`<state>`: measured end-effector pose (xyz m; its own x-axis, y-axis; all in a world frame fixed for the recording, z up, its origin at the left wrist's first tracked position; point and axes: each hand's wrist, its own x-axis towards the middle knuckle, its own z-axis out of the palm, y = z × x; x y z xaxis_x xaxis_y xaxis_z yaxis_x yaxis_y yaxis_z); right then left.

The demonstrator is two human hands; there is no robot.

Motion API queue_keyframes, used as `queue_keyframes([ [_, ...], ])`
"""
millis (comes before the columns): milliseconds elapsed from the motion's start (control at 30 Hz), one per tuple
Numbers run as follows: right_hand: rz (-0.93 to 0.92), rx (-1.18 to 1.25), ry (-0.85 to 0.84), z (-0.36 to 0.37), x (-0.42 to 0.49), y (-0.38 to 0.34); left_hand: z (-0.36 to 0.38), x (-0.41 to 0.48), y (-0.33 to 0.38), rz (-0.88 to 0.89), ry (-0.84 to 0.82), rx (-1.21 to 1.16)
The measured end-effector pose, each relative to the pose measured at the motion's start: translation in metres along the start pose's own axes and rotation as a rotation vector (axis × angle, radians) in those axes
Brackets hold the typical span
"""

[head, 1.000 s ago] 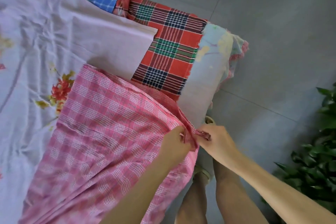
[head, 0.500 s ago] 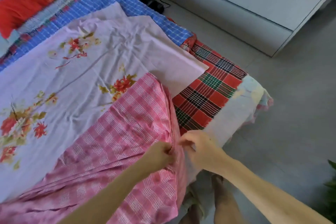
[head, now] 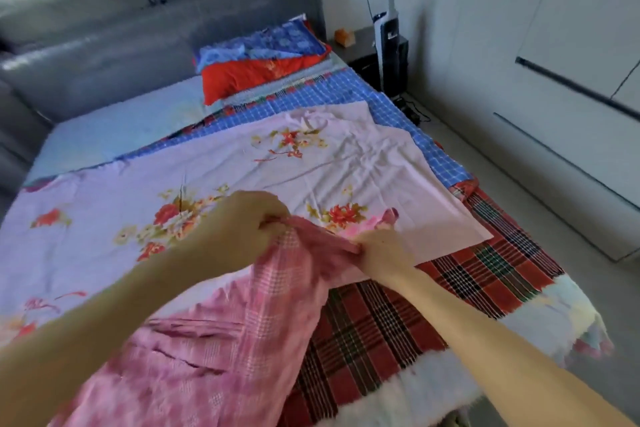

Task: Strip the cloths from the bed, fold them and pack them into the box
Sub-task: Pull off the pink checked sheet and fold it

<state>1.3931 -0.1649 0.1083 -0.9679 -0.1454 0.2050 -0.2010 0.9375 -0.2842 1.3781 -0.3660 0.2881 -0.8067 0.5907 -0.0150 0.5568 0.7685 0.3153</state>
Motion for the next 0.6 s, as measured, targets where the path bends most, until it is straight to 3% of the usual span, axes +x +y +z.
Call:
queue_keyframes([
  [33, 0.043, -0.006, 0.049, -0.01, 0.009, -0.007, -0.029, -0.005, -0.002, -0.007, 0.122, 0.018],
  [133, 0.267, -0.034, -0.095, -0.029, 0.028, -0.016, -0.101, -0.015, 0.002, 0.06, 0.448, 0.123],
  [267, 0.464, 0.074, -0.094, -0.056, 0.037, -0.02, -0.177, -0.02, -0.003, 0.003, 0.663, 0.228],
  [467, 0.457, 0.03, -0.041, -0.122, 0.054, -0.02, -0.28, -0.055, -0.017, -0.192, 0.921, 0.363],
  [600, 0.319, -0.132, 0.081, -0.202, 0.078, -0.04, -0.338, -0.109, -0.013, -0.273, 1.093, 0.465],
])
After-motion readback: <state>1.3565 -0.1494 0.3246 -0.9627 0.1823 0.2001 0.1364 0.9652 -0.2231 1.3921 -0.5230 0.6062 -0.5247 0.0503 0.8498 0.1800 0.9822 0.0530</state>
